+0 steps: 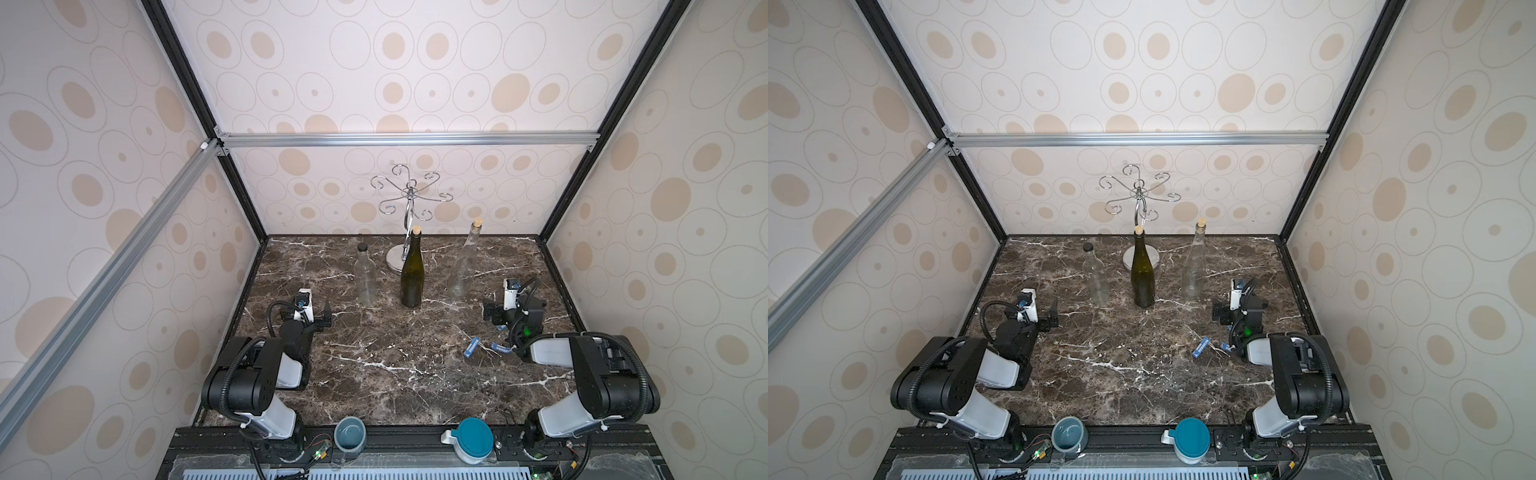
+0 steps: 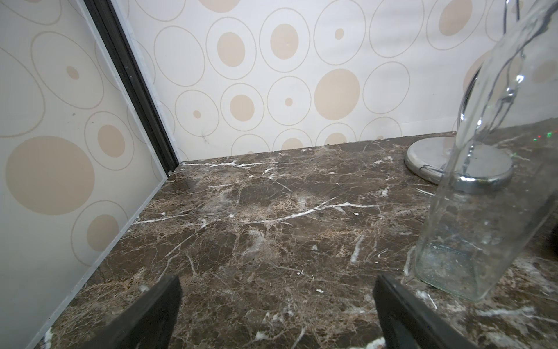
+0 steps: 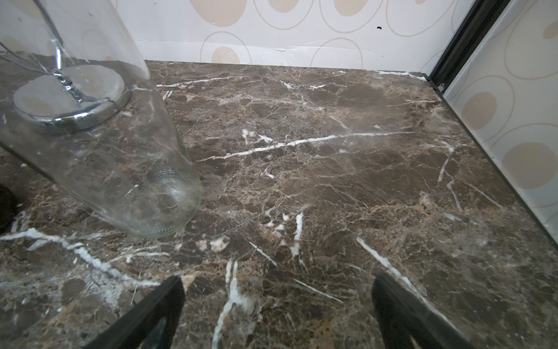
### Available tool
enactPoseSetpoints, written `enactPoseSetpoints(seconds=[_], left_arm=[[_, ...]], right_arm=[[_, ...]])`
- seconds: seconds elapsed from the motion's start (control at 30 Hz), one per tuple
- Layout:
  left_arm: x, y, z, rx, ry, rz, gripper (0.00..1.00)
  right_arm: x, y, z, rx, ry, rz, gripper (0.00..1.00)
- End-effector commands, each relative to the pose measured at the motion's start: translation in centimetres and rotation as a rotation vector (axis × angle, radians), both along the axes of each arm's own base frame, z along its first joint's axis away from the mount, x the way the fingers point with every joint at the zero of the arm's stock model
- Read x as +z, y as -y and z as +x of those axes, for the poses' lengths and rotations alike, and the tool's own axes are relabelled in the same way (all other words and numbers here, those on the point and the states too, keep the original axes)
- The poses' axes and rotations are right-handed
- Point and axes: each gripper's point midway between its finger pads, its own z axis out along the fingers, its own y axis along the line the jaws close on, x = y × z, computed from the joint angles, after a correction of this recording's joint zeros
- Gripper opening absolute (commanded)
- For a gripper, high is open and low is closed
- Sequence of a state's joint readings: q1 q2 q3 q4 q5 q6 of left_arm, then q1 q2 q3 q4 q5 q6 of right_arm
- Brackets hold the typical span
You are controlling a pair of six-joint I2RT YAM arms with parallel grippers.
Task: Remove the label from the bottle
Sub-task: Reset both arms
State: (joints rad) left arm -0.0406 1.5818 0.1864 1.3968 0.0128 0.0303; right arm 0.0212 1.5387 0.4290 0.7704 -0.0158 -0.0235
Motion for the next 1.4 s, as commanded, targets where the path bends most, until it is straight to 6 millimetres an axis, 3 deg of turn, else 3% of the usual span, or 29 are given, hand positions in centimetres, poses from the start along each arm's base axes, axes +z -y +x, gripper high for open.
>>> enactPoseSetpoints(seconds=[0.0, 0.17, 0.37, 1.37], left_arm=[[0.8, -0.4, 0.1, 0.017, 0.031, -0.003, 1.00], [1.7, -0.4, -1.6, 0.014, 0.097, -0.009, 1.00], [0.6, -0.7, 0.6, 0.032, 0.011, -0.008, 1.00], [0.2, -1.4, 1.0, 0.063, -0.007, -0.031, 1.00]], right_arm=[[0.3, -0.1, -0.1, 0.007, 0.016, 0.001, 1.00], [0.7, -0.1, -0.9, 0.011, 0.070, 0.002, 1.00], [0.2, 0.0, -0.1, 0.000, 0.010, 0.001, 1.00], [0.2, 0.0, 0.1, 0.001, 0.008, 0.000, 1.00]])
